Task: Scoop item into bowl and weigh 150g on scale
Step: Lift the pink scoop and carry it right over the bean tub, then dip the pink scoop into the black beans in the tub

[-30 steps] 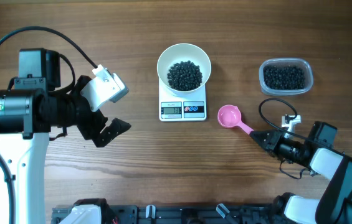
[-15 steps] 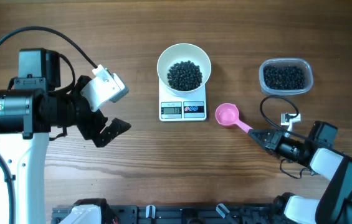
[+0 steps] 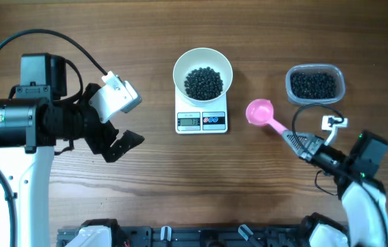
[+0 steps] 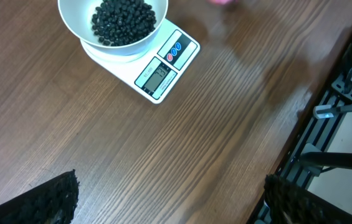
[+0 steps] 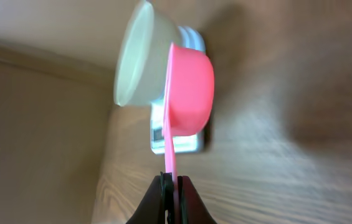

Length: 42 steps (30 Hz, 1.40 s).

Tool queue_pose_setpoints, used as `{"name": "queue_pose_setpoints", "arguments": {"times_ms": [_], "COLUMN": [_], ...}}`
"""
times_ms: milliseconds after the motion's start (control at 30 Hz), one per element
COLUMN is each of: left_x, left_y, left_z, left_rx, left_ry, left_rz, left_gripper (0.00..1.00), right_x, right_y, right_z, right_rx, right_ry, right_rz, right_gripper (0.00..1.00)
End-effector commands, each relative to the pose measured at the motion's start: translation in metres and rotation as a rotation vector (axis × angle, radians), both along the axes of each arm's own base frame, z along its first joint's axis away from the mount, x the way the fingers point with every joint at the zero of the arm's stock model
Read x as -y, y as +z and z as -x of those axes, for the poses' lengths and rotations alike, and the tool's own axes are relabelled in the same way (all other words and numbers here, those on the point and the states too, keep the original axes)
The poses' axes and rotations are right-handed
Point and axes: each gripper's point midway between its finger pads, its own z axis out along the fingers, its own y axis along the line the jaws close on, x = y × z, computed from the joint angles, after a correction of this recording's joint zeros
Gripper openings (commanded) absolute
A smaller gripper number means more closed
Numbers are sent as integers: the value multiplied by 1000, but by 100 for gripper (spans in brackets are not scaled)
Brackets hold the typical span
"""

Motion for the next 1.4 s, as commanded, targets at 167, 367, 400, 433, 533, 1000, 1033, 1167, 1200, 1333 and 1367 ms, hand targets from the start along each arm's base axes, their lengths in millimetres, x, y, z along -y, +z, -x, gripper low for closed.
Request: {"name": "queue_pose_setpoints", "arguments": {"times_ms": [167,367,400,433,533,1000,1033,1167,1200,1333,1367], "left_x": [0,0,0,0,0,0,0,0,0,0,0], "left_y": [7,7,7,7,7,7,7,7,7,7,7], "left_z": [0,0,0,0,0,0,0,0,0,0,0], "left_rx": [28,28,28,28,28,28,28,28,28,28,28], "left_ry": [-5,-5,-5,-4,-5,-5,-5,-5,-5,-5,-5], "left_rz": [4,4,4,4,4,4,4,4,4,4,4], "left_gripper": [100,100,100,100,100,100,100,100,100,100,100], "right_x": [13,52,59,67,86,115,113,97,94,88,89], "right_y": [111,133,139,145,162,163,156,123,118,106,105], "right_z": [-2,13,17,21,28,-38,-43,-63,-66,-74,-76], "right_rx": [231,82,56,31,-38,-241,-260,-347,-361,-383,-381], "right_ry": [-122,-260,-278,-291,-322,-182,-156,-67,-54,-21,-23], "right_rz": [206,535,594,651,778,880,889,856,849,845,845], "right_gripper": [5,5,5,5,5,4,5,5,4,5,5]}}
